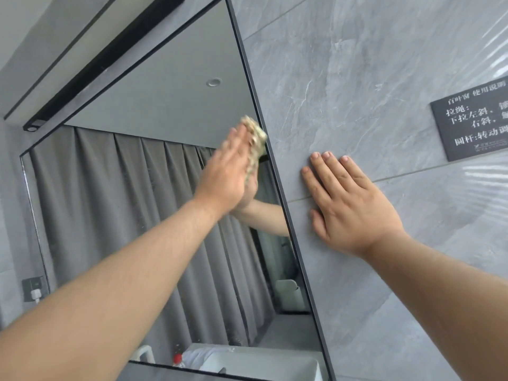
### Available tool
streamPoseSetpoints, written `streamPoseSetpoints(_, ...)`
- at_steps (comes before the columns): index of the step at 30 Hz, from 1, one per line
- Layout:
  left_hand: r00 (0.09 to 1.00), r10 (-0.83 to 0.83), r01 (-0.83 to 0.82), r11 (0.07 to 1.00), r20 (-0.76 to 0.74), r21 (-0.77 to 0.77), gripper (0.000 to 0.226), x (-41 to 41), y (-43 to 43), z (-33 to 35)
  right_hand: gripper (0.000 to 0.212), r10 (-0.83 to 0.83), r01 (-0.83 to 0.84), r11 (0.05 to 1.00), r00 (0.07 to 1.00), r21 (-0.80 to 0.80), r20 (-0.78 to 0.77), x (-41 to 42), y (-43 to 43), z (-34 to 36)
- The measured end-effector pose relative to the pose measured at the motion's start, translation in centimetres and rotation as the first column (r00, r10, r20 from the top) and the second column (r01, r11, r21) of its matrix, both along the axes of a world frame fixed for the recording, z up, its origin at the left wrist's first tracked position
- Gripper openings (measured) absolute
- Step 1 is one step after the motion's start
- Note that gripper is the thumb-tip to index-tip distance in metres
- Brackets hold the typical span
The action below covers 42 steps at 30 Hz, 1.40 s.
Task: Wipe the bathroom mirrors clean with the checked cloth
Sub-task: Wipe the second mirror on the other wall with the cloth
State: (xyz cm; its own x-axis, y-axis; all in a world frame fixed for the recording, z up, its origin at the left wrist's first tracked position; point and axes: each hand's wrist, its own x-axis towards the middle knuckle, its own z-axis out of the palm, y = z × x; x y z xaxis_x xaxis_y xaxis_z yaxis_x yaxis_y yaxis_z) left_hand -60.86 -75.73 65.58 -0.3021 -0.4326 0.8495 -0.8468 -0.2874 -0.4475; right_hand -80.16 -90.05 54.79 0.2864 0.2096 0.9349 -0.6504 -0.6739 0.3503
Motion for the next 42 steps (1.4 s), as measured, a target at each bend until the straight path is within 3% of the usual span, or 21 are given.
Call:
streamPoseSetpoints(4, 0.932, -0.109, 0.020, 0.968, -0.345, -0.251, 0.055, -0.6, 0.4, 4.6, 0.068, 0.004, -0.004, 1.000, 1.000, 0.004, 0.003, 0.0, 0.0, 0.0)
streamPoseSetpoints(11, 0.768, -0.164, -0.165, 0.883, -0.619, -0.439, 0.056, 7.0, 3.8, 2.6, 0.068, 0.009, -0.009, 1.000, 1.000, 0.007, 0.001, 0.0, 0.2, -0.1)
streamPoseSetpoints(21, 0.567, -0.284, -0.235, 0.844, -0.773, -0.482, 0.054, 9.7, 5.4, -16.4, 0.067, 0.009, -0.009, 1.000, 1.000, -0.004, 0.014, 0.1, 0.0, -0.2)
streamPoseSetpoints(24, 0.472, -0.327, -0.300, 0.814, -0.819, -0.498, 0.053, 9.5, 5.1, -16.4, 0.067, 0.005, -0.005, 1.000, 1.000, -0.013, 0.014, 0.1, 0.0, -0.2)
streamPoseSetpoints(27, 0.436, -0.381, -0.305, 0.790, -0.815, -0.532, 0.055, 10.3, 4.9, -12.9, 0.066, 0.007, -0.007, 1.000, 1.000, -0.006, 0.013, 0.1, 0.1, -0.2)
streamPoseSetpoints(32, 0.535, -0.403, -0.203, 0.792, -0.743, -0.576, 0.055, 10.2, 3.9, -4.0, 0.067, 0.008, -0.008, 1.000, 1.000, 0.002, 0.003, 0.1, 0.2, -0.2)
streamPoseSetpoints(35, 0.667, -0.365, -0.105, 0.817, -0.650, -0.566, 0.057, 6.8, 2.3, -1.7, 0.068, 0.004, -0.004, 1.000, 1.000, 0.007, 0.002, 0.1, 0.1, -0.2)
streamPoseSetpoints(39, 0.869, -0.279, 0.097, 0.905, -0.408, -0.414, 0.056, 2.0, 0.2, -5.1, 0.069, -0.001, 0.001, 1.000, 1.000, 0.008, 0.001, 0.0, 0.1, -0.2)
streamPoseSetpoints(42, 0.928, -0.226, 0.165, 0.962, -0.298, -0.217, 0.051, -0.9, -0.7, -11.0, 0.069, 0.006, -0.006, 1.000, 1.000, 0.006, 0.005, 0.0, 0.1, -0.1)
